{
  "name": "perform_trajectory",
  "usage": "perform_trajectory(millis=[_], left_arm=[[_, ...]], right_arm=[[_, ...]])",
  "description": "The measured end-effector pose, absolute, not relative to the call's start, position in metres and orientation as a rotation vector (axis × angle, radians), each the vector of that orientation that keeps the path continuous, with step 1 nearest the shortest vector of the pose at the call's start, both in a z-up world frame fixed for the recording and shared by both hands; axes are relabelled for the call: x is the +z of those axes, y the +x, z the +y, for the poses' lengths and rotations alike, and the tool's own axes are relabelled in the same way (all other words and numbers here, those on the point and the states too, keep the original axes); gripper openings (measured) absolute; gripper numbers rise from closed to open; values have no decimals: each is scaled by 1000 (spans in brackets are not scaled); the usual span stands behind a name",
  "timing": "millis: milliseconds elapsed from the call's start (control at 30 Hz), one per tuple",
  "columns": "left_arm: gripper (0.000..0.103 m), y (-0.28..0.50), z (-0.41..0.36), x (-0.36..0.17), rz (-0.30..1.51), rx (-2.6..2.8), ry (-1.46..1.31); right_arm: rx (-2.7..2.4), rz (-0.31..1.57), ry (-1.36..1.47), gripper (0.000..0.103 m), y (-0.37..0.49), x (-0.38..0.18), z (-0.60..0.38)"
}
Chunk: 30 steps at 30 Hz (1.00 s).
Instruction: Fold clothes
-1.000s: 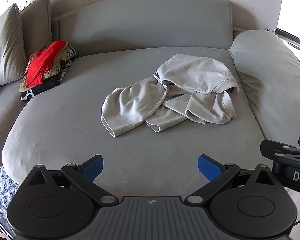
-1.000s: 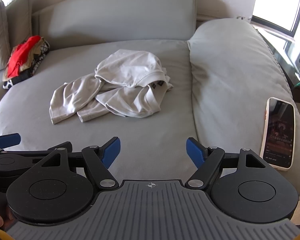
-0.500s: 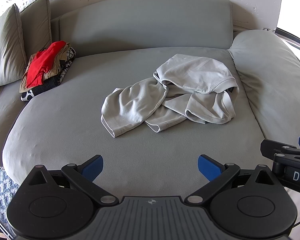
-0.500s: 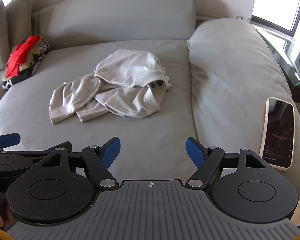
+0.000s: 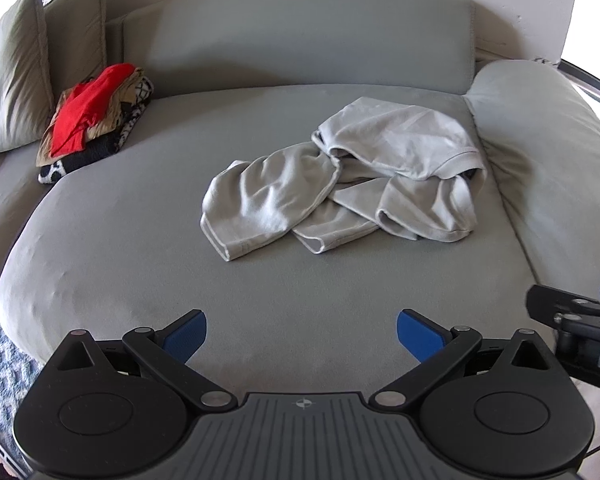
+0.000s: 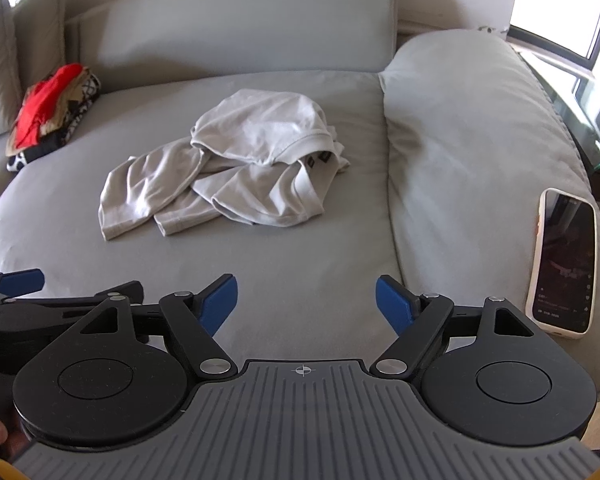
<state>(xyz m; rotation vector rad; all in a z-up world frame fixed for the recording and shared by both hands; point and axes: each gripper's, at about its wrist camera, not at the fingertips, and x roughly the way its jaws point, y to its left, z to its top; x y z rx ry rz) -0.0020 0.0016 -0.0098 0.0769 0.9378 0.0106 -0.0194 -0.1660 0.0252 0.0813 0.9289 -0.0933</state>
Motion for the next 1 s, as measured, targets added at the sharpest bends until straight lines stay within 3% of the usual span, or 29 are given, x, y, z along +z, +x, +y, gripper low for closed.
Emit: perform_trajectory(millis=[733, 1000], left_arm=[[96, 31, 28, -32, 978, 106, -23], [83, 51, 48, -36, 958, 134, -82]], right_arm=[[-72, 877, 64, 86, 17, -6, -189], [-37, 798, 57, 84, 57, -16, -202]])
